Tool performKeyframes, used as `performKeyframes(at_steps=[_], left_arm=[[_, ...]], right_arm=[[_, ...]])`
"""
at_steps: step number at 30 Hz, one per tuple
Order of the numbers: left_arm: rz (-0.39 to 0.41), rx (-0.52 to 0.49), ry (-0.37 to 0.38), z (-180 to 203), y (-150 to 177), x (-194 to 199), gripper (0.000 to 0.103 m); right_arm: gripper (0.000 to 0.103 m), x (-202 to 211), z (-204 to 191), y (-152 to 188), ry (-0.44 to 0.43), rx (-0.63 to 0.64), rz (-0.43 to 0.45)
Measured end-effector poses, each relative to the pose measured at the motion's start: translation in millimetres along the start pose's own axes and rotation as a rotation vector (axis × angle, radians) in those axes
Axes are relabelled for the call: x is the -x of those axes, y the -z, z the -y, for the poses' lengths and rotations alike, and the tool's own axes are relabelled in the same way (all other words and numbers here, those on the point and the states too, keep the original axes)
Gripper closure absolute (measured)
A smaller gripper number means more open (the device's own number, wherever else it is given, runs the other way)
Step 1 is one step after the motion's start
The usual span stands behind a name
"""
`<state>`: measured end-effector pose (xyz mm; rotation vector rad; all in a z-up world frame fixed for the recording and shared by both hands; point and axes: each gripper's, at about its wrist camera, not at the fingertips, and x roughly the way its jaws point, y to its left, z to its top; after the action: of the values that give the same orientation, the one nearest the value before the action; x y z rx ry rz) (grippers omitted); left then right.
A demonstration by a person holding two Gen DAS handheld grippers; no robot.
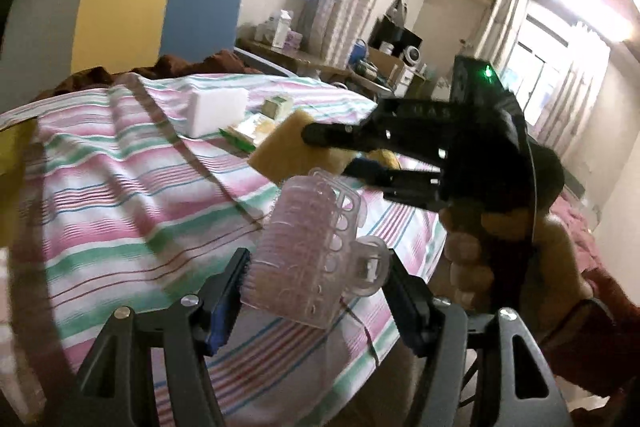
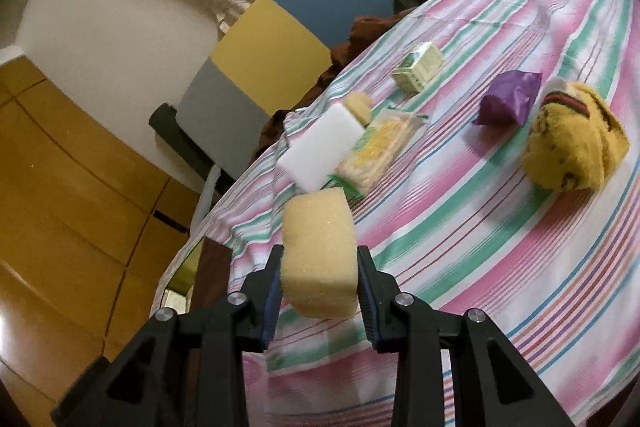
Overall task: Organize objects
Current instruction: 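Carry the sponge and clear pink box into the gold tray and release both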
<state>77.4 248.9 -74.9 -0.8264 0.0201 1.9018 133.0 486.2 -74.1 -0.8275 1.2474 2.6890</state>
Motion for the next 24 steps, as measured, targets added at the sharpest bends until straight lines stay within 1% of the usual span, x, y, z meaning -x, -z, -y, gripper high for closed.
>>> performKeyframes(at_steps=[5, 10, 18, 21, 24], left_arm=[[0.055, 0.064, -0.03, -17, -1, 33, 0.037], [0.109, 0.09, -0.081, -34, -4, 64, 0.037], [0.175, 0.146, -0.237, -79, -6, 110, 0.037], [0.183, 0.168, -0.293, -100, -6, 123, 0.037], [0.17, 0.186, -0.351, -120, -6, 129, 0.037]], right_arm=[[0.069, -8, -23, 12, -0.031, 0.03, -0.042], [0.069, -19, -51, 22, -0.067, 0.079, -0.079], [0.069, -42, -114, 36, -0.145, 0.19, -0.132], [0.069, -53, -140, 43, -0.165, 0.24, -0.155], [0.069, -68, -163, 49, -0.173, 0.293, -0.181]])
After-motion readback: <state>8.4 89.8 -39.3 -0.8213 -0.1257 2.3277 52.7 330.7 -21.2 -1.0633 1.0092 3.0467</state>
